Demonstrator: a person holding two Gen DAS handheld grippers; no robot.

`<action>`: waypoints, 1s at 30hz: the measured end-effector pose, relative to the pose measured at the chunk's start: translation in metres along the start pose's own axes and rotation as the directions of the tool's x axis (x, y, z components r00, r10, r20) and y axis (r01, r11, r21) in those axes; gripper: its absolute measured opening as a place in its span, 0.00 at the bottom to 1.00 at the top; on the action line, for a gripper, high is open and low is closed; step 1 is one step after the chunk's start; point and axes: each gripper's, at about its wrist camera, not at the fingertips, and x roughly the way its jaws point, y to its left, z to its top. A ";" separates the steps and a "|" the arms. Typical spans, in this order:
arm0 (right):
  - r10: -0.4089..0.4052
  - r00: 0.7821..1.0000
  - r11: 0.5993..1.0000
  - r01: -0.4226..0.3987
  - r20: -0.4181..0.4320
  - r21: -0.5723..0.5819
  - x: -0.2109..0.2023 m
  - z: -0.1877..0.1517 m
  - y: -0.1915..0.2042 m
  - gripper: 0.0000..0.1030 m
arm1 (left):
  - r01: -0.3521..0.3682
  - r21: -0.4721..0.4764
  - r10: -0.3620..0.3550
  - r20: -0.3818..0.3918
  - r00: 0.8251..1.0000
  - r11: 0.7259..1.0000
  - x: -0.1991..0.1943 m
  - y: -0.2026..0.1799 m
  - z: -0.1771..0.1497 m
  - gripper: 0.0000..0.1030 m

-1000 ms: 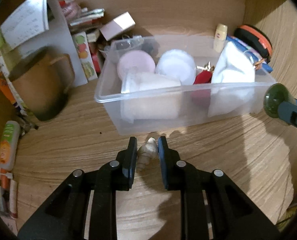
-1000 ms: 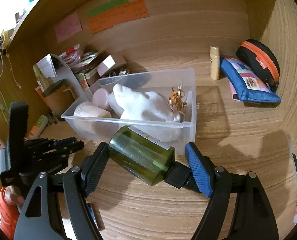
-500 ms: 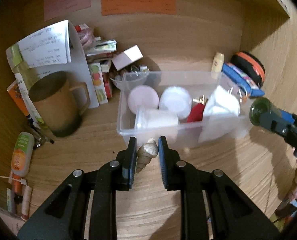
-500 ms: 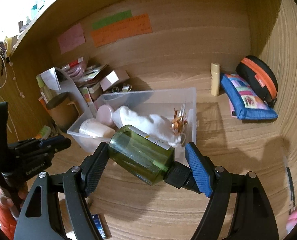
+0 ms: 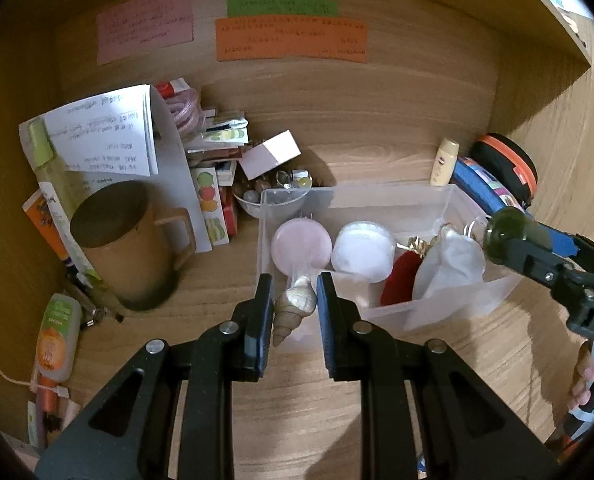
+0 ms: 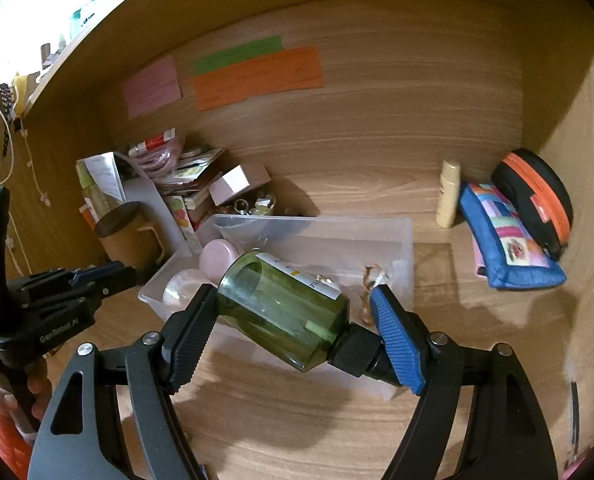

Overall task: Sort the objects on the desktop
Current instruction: 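Carry the seashell and green bottle over the clear box with both tools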

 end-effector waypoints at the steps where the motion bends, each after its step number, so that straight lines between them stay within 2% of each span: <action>1: 0.002 1.000 1.000 -0.002 -0.002 -0.002 0.003 0.002 0.001 0.73 | 0.001 0.001 -0.001 0.001 1.000 1.000 0.002 0.000 0.002 0.20; 11: 0.020 0.998 1.000 -0.021 -0.053 -0.019 0.043 0.011 0.009 0.73 | 0.029 0.004 -0.029 -0.021 0.999 1.000 0.025 0.001 0.012 0.20; 30: 0.030 0.995 0.992 -0.041 -0.095 -0.116 0.087 0.014 0.029 0.74 | 0.059 0.022 -0.057 -0.100 0.993 0.998 0.077 -0.005 0.030 0.20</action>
